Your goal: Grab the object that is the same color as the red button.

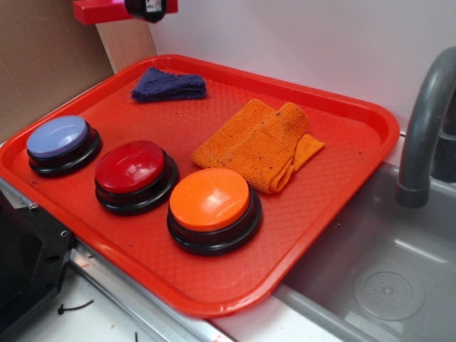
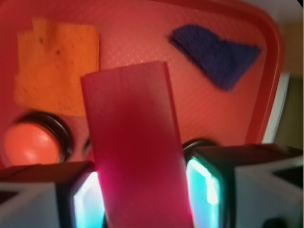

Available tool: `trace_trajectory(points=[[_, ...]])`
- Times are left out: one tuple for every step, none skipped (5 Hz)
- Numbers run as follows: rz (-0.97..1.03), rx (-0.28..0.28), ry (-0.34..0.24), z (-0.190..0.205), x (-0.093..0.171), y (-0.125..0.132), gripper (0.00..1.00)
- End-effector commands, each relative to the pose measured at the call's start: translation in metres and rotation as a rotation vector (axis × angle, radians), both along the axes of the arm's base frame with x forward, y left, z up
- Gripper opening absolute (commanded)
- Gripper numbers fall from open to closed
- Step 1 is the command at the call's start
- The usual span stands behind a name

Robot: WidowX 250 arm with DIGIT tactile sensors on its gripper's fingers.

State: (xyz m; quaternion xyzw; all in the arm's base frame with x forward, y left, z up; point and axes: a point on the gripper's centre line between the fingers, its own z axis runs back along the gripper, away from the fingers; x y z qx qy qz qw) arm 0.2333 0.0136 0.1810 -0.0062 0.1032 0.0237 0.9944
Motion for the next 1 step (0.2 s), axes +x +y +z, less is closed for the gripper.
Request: trace_trajectory(points=[[0.251,0.051,-0.1,0.0327,0.0103,0.0036,0.0]])
